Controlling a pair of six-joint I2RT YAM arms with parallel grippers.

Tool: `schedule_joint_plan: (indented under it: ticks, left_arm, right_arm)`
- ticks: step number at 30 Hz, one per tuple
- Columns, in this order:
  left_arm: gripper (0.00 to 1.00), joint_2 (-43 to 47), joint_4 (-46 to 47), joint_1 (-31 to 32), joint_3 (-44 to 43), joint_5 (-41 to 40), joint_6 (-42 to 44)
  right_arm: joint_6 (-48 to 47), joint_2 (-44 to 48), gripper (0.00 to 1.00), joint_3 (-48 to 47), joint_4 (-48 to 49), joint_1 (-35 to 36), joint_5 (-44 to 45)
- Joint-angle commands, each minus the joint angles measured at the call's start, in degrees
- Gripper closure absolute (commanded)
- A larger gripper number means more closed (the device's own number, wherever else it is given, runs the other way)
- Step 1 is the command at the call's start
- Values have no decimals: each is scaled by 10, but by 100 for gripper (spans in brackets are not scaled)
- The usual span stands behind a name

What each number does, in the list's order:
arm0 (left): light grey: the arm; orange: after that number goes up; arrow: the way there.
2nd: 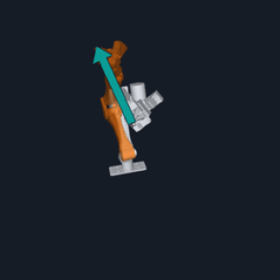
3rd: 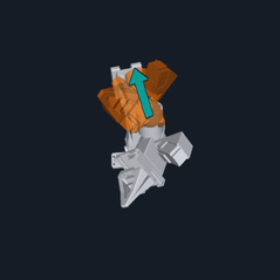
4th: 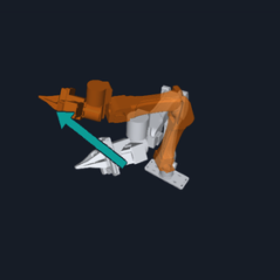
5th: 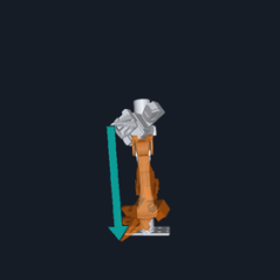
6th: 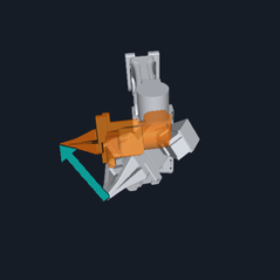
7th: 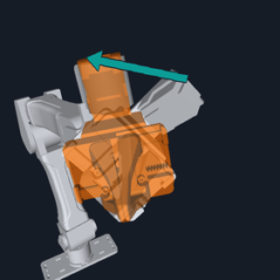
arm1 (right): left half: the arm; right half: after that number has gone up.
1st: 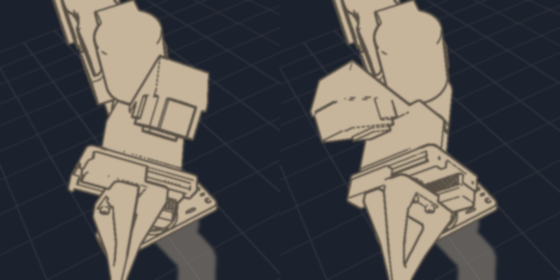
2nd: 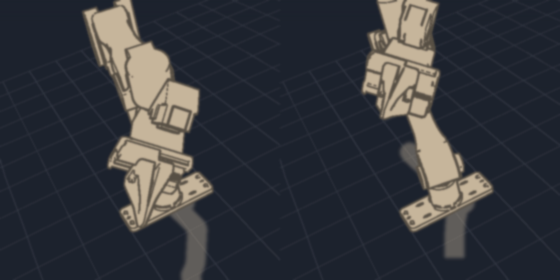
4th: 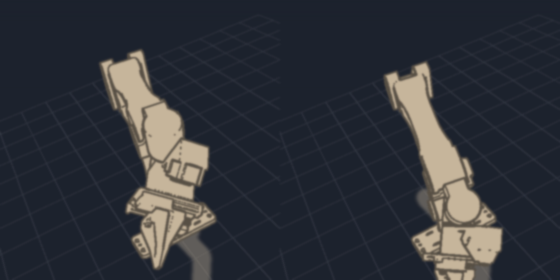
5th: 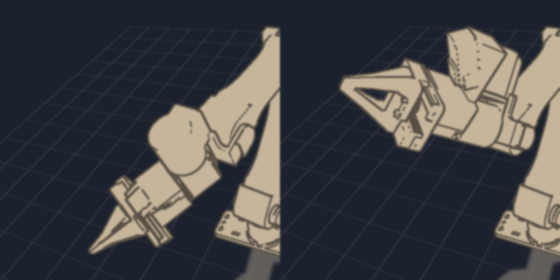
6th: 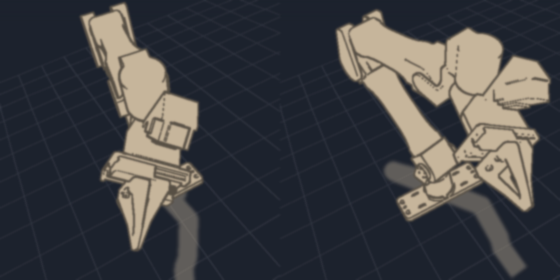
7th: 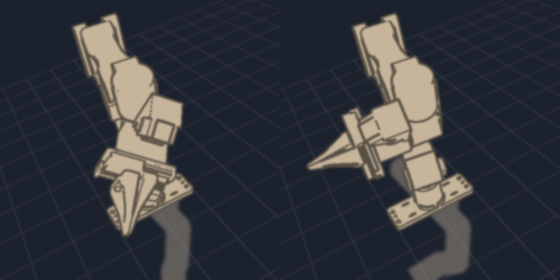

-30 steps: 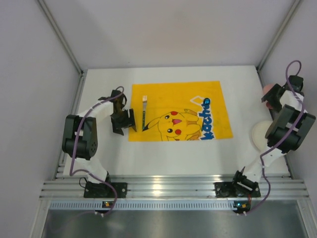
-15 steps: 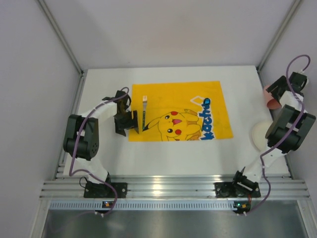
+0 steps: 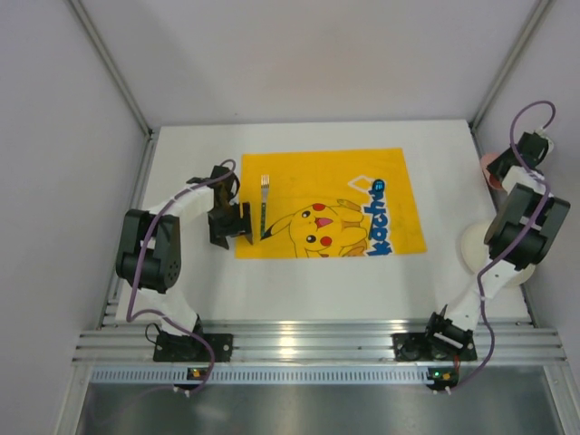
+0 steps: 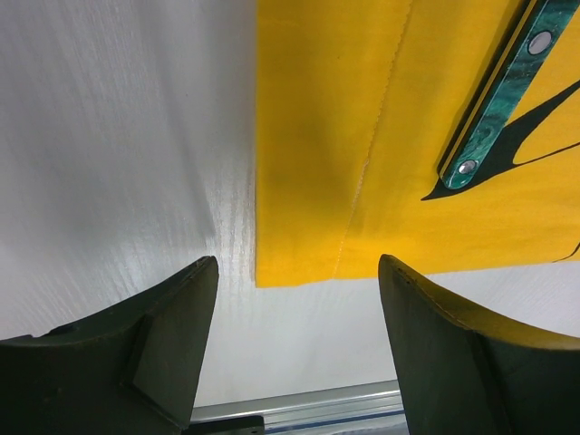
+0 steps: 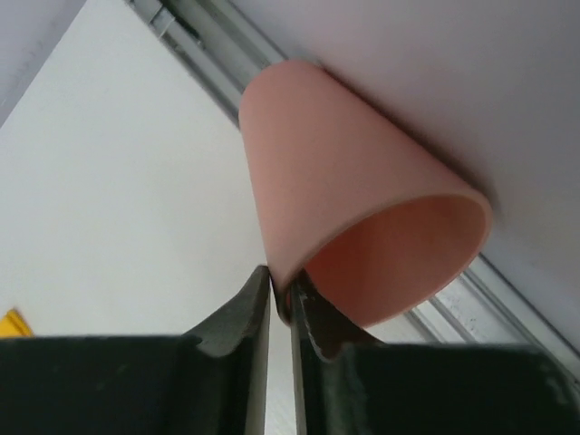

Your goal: Set the dinner table for one person

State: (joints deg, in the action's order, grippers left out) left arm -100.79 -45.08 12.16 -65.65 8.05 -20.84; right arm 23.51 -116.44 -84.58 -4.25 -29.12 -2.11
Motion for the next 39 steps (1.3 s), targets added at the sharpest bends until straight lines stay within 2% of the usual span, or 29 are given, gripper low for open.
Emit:
schedule_joint_plan:
  ticks: [1,3,8,12,16,19,20,24,26,32,35,39]
  left_arm:
    - [23,8,-6,1,-1,-4,5]
    - [23,5,-7,1,-5,-3,5]
    - [23,0,2,1,-13,-1,-3]
    - [24,-1,28,6,-12,3,-31]
    - [24,2,60,14,-20,9,-59]
    - [24,8,74,22,-19,11,-69]
    - [24,9,86,23,-16,12,-71]
    - [25,16,118,24,3,21,-89]
    - [25,25,133,24,19,32,-97]
    - [25,36,148,23,19,38,-98]
    - [25,38,149,23,14,42,-96]
    - [26,33,149,23,3,43,-87]
  right_arm:
    - [46,-43,92,-30,16,-32,33]
    - [42,-48,100,-35,14,-32,34]
    - [28,-7,100,-70,-36,-18,33]
    - [35,82,100,-82,-149,31,37]
    - [32,121,100,-163,-299,118,67]
    - [11,80,100,-273,-409,189,57]
    - [1,37,100,-352,-481,222,58]
    - [-26,-78,100,-515,-634,268,32]
    - [-32,-111,100,-544,-670,280,24]
    - [-47,-150,100,-550,-718,287,0]
    - [-48,-167,100,-557,-740,317,-4]
    - [-48,-170,100,-563,-744,332,-14]
